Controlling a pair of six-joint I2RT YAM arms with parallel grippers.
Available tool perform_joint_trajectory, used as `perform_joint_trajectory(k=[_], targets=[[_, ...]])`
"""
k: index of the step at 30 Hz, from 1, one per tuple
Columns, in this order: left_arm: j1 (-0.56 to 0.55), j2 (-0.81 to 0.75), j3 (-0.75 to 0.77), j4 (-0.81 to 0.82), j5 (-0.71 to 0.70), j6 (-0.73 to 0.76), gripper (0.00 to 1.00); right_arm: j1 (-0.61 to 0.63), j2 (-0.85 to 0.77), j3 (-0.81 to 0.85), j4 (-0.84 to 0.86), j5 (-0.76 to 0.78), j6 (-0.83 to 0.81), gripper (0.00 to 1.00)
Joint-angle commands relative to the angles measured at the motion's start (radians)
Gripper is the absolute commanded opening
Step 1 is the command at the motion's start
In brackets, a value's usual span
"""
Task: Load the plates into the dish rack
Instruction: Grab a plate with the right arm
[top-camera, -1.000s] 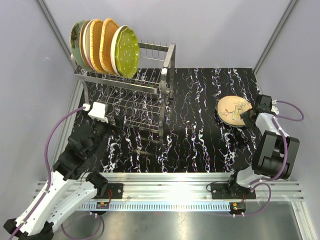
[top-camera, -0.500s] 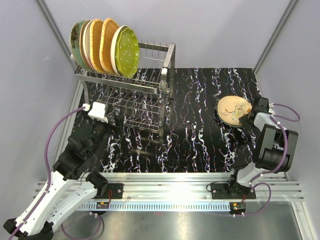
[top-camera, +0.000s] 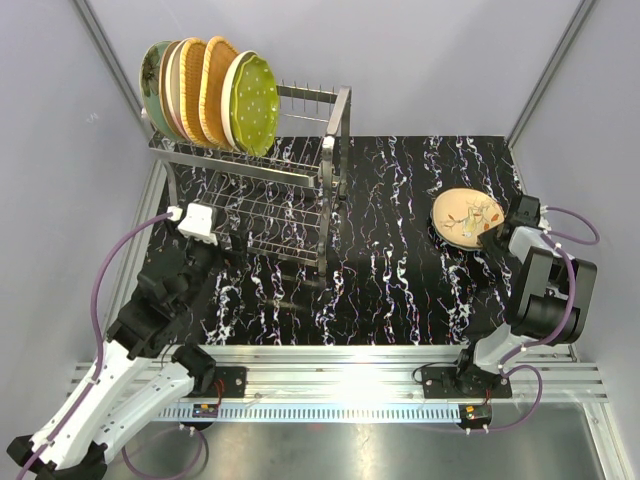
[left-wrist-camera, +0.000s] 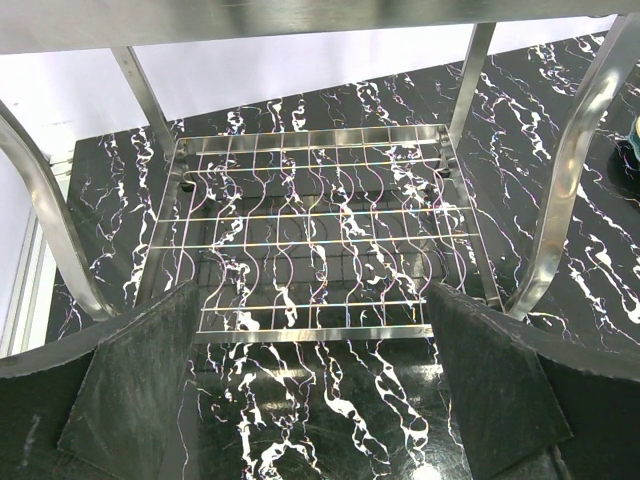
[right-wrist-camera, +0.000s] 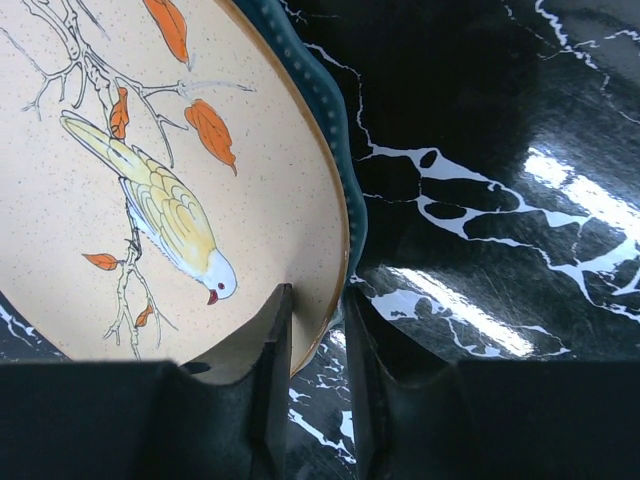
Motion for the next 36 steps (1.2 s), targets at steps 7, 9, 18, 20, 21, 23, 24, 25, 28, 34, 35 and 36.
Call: perform_joint_trajectory(k=[7,9,18,20,21,23,24,25,28,34,35,36], targets=[[-0.004,0.008,-0.001,0.056,-0.022,0.009,0.99,0.033,0.029,-0.032,0.012,-0.107,-0.096,0.03],[-0.004,0.009,-0.001,0.054,-0.025,0.012,0.99,0.061,0.018,-0.033,0.006,-0.099,-0.109,0.01],[-0.005,0.025,-0.002,0.053,-0.033,0.012,0.99,0.190,0.006,0.019,-0.046,-0.102,-0.155,0.01],[-0.004,0.025,-0.002,0.052,-0.038,0.014,0.99,0.208,0.009,0.022,-0.049,-0.130,-0.159,0.01],[-0.004,0.028,-0.004,0.052,-0.038,0.014,0.99,0.214,0.014,0.025,-0.049,-0.138,-0.162,0.01],[-0.004,0.029,-0.002,0.052,-0.039,0.015,0.99,0.228,0.020,0.026,-0.051,-0.156,-0.175,0.00],[-0.004,0.031,-0.002,0.051,-0.041,0.015,0.99,0.231,0.021,0.028,-0.054,-0.164,-0.182,0.00],[-0.004,0.032,-0.002,0.052,-0.041,0.014,0.99,0.233,0.021,0.029,-0.054,-0.170,-0.189,0.00],[-0.005,0.038,-0.001,0.049,-0.044,0.015,0.99,0.236,0.017,0.039,-0.092,-0.196,-0.218,0.02],[-0.004,0.041,-0.002,0.049,-0.051,0.017,0.99,0.236,-0.034,0.031,-0.146,-0.156,-0.232,0.02],[-0.004,0.043,-0.001,0.048,-0.051,0.017,0.99,0.236,-0.040,0.031,-0.150,-0.150,-0.231,0.03],[-0.004,0.044,-0.002,0.049,-0.050,0.015,0.99,0.236,-0.046,0.031,-0.153,-0.141,-0.229,0.02]])
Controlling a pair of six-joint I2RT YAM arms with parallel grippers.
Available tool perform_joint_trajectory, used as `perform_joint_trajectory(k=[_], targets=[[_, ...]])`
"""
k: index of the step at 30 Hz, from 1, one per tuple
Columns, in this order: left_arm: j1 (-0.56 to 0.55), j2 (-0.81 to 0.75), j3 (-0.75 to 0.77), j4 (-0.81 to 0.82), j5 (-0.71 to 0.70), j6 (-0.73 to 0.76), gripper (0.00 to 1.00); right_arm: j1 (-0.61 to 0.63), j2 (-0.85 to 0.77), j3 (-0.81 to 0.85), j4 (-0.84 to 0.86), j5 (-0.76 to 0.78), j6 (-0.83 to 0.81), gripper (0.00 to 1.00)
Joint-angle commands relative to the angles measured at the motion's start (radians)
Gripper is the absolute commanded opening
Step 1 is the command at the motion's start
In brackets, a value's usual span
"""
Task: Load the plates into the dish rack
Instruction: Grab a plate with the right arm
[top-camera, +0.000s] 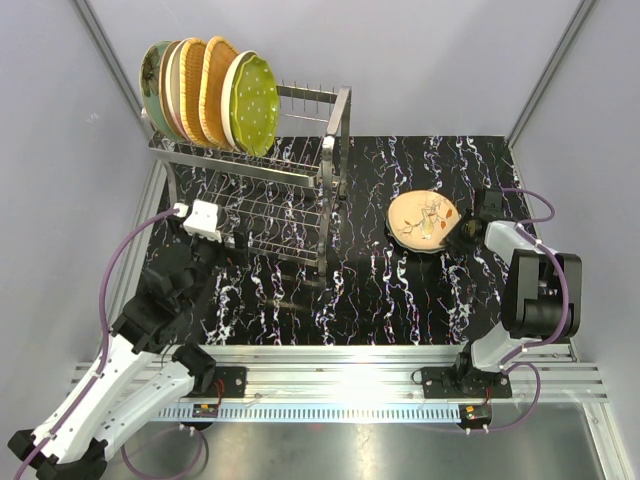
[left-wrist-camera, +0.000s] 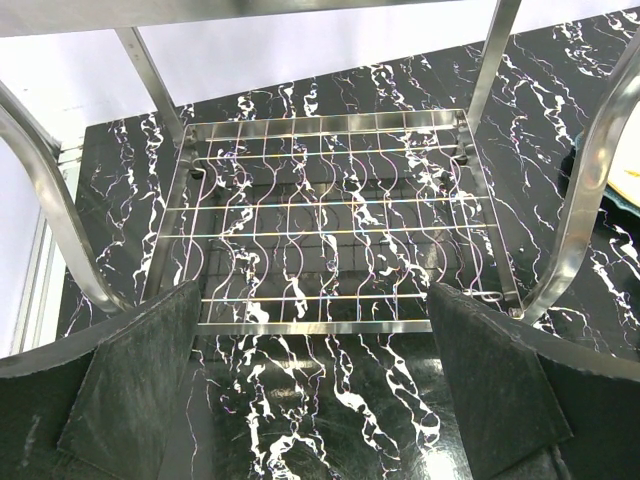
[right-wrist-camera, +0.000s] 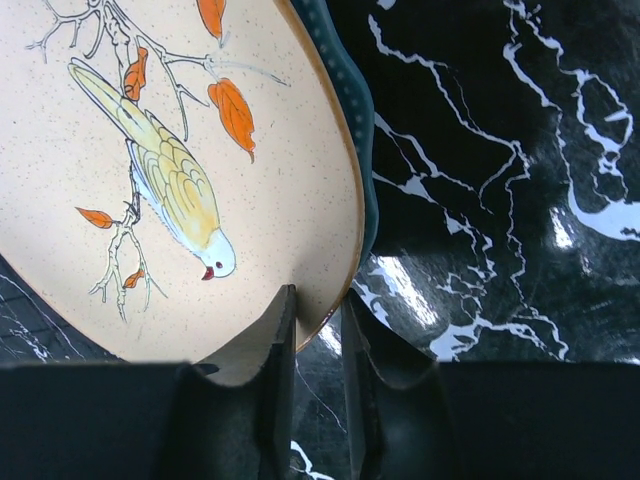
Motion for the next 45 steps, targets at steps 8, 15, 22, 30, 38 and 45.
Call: perform_joint_trajectory(k=[8,15,22,30,38,45], targets=[[-0.004,0.014,-0.001,0.049,-0.014,0.003,0.99,0.013,-0.061,0.026,-0.136,0.041,-0.036,0.06],[-0.003,0.018,0.001,0.047,-0.006,0.002,0.99,0.013,-0.045,0.040,-0.135,0.040,-0.024,0.03],[-0.003,0.014,0.001,0.044,-0.006,0.002,0.99,0.007,-0.089,0.091,-0.185,0.046,-0.016,0.00],[-0.004,0.020,0.012,0.029,-0.003,-0.015,0.99,-0.002,-0.137,0.142,-0.212,0.029,0.010,0.00],[-0.003,0.079,0.076,-0.020,0.116,-0.141,0.99,-0.041,-0.218,0.079,-0.204,0.009,0.047,0.00],[-0.004,0.132,0.087,-0.025,0.266,-0.301,0.99,-0.056,-0.302,-0.004,-0.196,-0.016,0.062,0.00]])
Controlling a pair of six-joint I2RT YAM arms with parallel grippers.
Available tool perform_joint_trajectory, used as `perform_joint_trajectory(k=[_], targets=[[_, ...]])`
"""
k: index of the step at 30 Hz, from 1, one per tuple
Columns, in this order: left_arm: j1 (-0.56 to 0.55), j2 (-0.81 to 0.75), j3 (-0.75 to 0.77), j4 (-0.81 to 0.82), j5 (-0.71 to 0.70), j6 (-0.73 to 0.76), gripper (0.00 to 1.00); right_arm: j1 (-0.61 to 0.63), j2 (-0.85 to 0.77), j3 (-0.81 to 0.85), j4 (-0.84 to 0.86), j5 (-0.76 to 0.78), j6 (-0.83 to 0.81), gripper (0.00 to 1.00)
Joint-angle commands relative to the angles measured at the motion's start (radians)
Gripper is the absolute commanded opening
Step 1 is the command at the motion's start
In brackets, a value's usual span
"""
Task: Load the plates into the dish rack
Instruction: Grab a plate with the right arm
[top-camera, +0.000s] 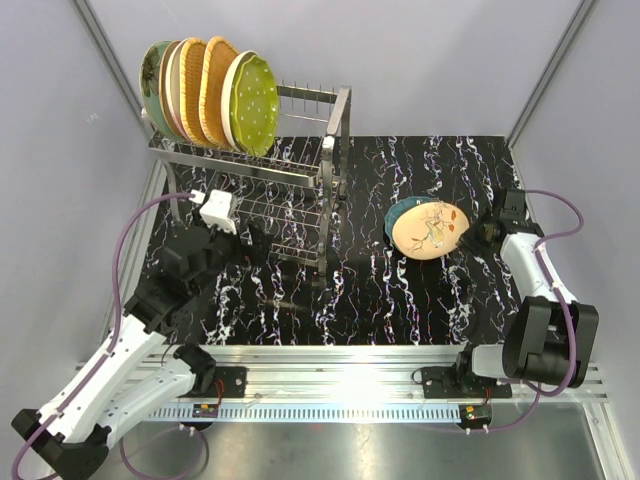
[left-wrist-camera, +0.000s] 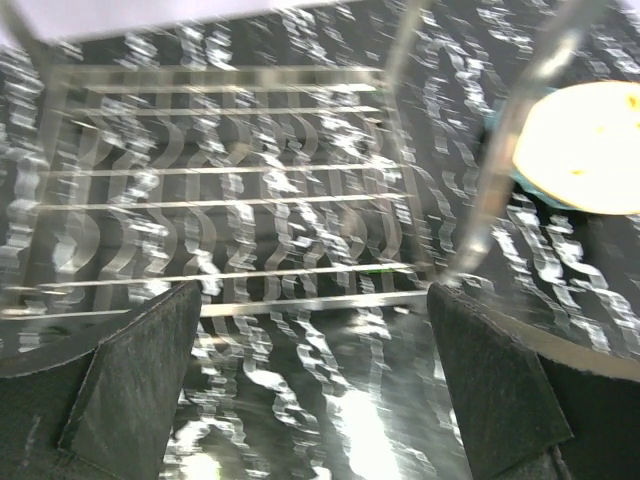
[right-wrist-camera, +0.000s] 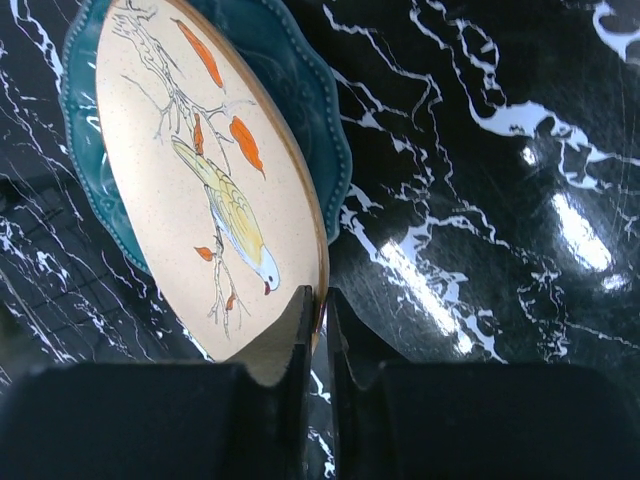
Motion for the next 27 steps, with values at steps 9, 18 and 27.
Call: perform_joint_trajectory(k=[9,18,27], targets=[[-0.220,0.063,-0.033,0.119,0.132,-0.318,0.99,-0.003,-0.061,-0.128,0.094,-0.098,0.066,0.00],[-0.444,0.198,-0.105,0.323,0.095,-0.600,0.99,-0.003,-0.110,-0.225,0.166,-0.180,0.169,0.00],[-0.613,0.446,0.004,0.463,-0.056,-0.715,0.99,-0.037,-0.157,-0.285,0.195,-0.249,0.258,0.00]])
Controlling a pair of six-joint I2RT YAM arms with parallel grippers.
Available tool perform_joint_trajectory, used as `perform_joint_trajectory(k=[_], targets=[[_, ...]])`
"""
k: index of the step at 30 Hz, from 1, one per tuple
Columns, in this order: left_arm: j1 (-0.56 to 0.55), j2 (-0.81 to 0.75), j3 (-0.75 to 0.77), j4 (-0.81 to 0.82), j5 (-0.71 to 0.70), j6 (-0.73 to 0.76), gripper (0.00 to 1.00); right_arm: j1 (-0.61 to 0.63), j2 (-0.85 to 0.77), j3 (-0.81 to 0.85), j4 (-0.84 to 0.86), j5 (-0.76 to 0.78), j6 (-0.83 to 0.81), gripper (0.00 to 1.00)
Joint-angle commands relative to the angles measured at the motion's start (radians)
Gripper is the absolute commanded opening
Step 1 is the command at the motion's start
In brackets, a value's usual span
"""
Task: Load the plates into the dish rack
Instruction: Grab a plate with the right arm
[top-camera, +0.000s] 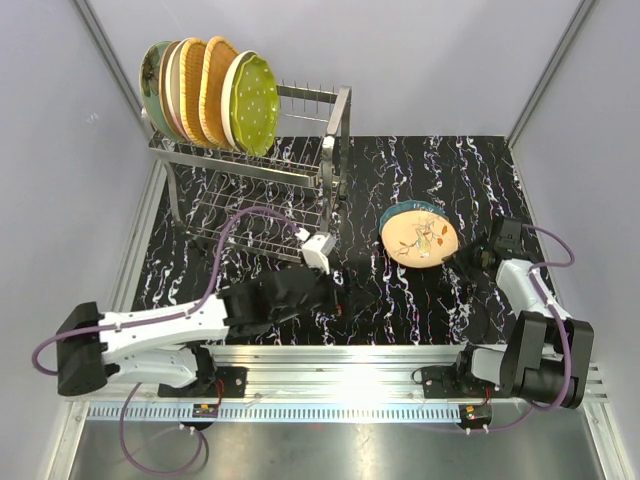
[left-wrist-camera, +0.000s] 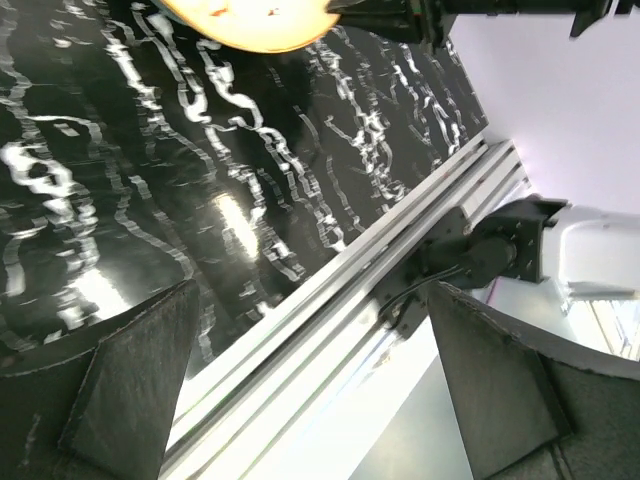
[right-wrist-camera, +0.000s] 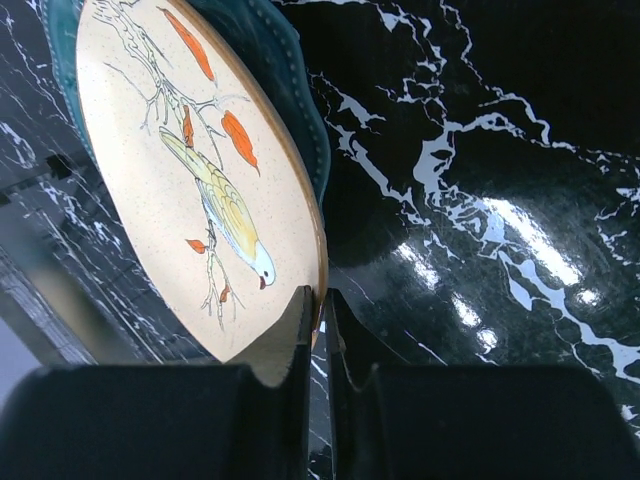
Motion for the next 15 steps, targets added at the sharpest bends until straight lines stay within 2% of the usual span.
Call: perform_joint_trajectory(k=[1,4,8,10,15], targets=[[-0.009,0.086,0.085,0.157,-0.051,-0.096,0.99,-0.015,-0.048,-0.024,0.046,-0.090,0.055,0.00],[-0.011,0.247,0.168,0.169,-0.007,-0.148,0.99,-0.021,-0.071,-0.047,0.072,-0.119,0.083,0.00],[-0.009,0.381,0.269,0.146,0.016,-0.157,0.99,-0.036,-0.079,-0.056,0.076,-0.184,0.095,0.00],[-0.005,0.437,0.320,0.114,0.007,-0.154,0.99,-0.048,-0.079,-0.067,0.082,-0.213,0.098,0.00],[0.041,0.505,0.331,0.104,0.005,-0.169,0.99,-0.067,-0.079,-0.089,0.099,-0.279,0.115,0.00]])
